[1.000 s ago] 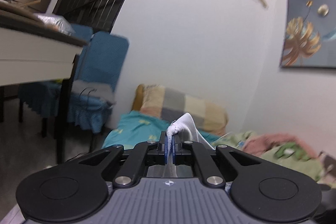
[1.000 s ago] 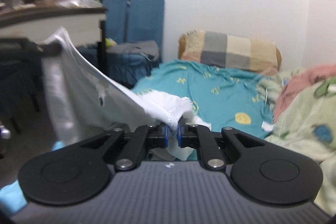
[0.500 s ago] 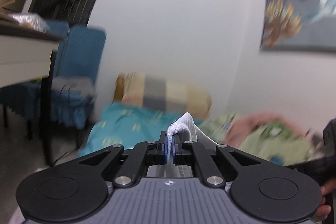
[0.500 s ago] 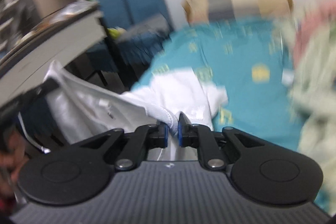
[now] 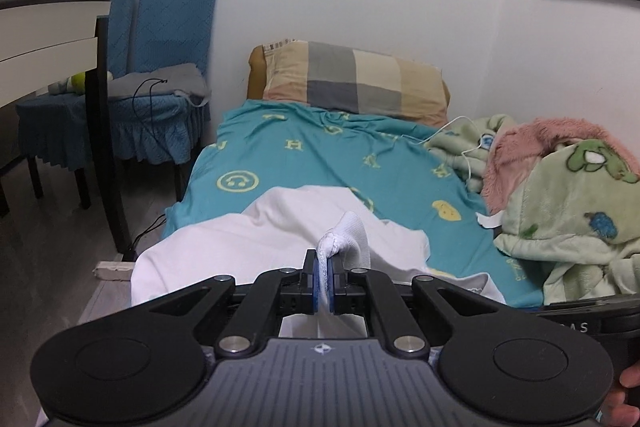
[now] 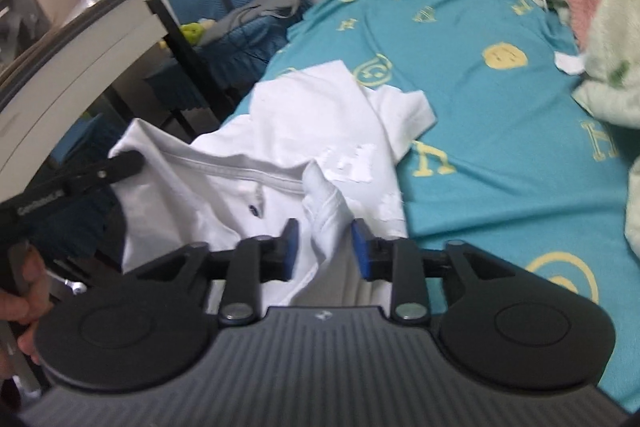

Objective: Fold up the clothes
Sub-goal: 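Grasp another edge of the lifted T-shirt with the right gripper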

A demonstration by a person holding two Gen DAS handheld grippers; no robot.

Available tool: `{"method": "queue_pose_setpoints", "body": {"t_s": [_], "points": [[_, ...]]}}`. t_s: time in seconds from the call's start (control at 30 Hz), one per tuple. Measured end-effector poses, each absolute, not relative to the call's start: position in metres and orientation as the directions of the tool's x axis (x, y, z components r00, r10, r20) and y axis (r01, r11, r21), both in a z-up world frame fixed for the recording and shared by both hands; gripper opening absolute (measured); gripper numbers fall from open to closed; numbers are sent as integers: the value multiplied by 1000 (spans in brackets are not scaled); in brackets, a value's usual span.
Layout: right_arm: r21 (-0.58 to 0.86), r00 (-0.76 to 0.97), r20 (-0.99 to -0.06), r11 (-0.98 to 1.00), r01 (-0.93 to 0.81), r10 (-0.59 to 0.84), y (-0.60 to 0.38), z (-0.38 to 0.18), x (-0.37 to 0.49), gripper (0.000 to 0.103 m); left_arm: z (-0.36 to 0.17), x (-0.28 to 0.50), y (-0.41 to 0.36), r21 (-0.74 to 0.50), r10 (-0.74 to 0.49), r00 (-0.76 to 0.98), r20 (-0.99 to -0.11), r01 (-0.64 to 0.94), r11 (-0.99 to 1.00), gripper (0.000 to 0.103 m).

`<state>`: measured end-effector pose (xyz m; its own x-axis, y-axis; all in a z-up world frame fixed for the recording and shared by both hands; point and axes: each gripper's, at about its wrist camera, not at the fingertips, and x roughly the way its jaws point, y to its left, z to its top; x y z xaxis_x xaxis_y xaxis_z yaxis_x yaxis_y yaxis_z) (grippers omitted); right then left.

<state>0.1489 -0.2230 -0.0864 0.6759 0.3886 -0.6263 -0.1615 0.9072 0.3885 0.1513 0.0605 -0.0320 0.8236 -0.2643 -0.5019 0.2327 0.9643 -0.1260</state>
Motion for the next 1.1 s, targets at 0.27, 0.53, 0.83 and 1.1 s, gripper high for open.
{"method": "queue_pose_setpoints", "body": {"t_s": [0.27, 0.53, 0.83, 1.1], "points": [[333, 672, -629, 917, -219, 389, -202, -97, 146, 54, -30, 143, 63, -120, -221, 829, -514, 186, 975, 5], [344, 687, -595, 905, -250, 416, -193, -98, 138, 17, -36, 130, 58, -101, -201, 825, -528, 173, 980, 5], [384, 788, -514, 912, -144, 341, -219, -74, 132, 7, -48, 126, 54, -110, -212, 803, -558, 181, 977, 8], [445, 814, -454, 883, -146, 363, -232, -59, 130, 7, -59, 116, 36, -69, -219, 794, -567, 219, 973, 48]]}}
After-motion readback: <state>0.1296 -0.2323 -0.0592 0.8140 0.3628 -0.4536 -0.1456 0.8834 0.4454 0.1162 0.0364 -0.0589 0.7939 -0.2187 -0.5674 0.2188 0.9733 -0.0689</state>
